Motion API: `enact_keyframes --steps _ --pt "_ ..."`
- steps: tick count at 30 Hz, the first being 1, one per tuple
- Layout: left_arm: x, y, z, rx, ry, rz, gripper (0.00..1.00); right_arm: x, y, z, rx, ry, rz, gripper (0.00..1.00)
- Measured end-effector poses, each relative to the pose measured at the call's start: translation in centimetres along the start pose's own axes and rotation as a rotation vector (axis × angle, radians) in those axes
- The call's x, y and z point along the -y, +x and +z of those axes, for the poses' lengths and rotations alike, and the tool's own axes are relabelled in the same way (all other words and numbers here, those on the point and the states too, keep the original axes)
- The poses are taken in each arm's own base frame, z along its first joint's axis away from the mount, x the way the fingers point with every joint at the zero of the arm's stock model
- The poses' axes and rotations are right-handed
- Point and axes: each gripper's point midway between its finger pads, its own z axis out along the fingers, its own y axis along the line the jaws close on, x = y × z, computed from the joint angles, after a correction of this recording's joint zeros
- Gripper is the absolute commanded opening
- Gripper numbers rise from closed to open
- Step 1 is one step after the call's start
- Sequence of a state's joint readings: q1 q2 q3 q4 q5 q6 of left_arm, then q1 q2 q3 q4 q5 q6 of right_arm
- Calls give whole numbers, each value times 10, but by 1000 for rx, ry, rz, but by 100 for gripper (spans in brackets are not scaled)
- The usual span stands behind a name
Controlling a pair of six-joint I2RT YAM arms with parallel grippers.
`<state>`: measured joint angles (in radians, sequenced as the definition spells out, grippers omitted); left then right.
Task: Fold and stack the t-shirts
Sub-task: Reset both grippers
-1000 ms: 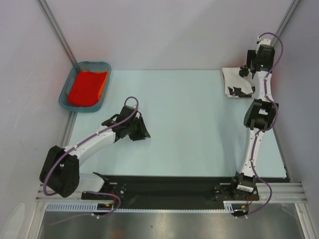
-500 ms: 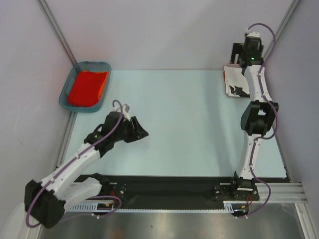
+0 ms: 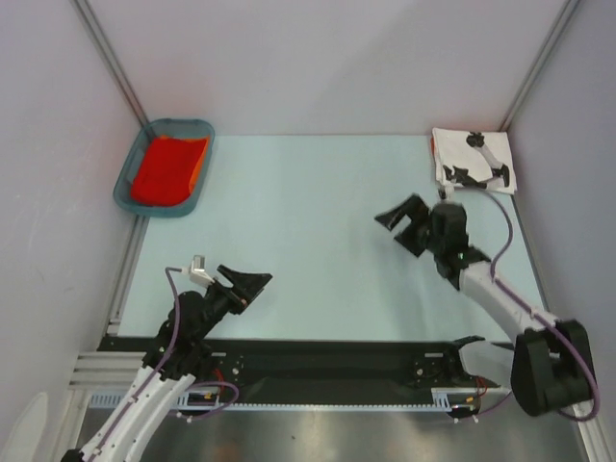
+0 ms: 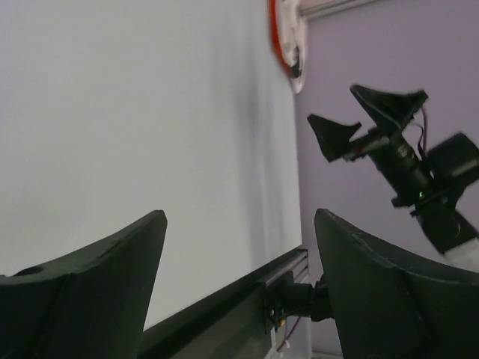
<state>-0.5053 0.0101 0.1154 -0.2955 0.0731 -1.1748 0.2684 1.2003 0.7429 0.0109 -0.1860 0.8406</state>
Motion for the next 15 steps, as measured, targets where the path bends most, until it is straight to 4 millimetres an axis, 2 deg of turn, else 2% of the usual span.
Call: enact_keyframes --steps 1,2,4,6,9,15 --pt "-9 5 2 -14 -18 -39 87 20 18 -8 -13 20 73 100" --pt "-2 4 3 -15 4 -47 87 36 36 -17 -33 36 138 100" --pt "3 8 3 -35 35 -72 87 55 63 -33 -62 47 234 100" --pt "15 11 2 -59 94 -105 87 64 80 -47 -79 40 304 100" --pt "39 13 -2 -92 188 -183 87 65 92 -63 -85 1 367 100" --pt "84 8 -17 -131 373 -258 88 89 133 -81 -148 -49 488 100"
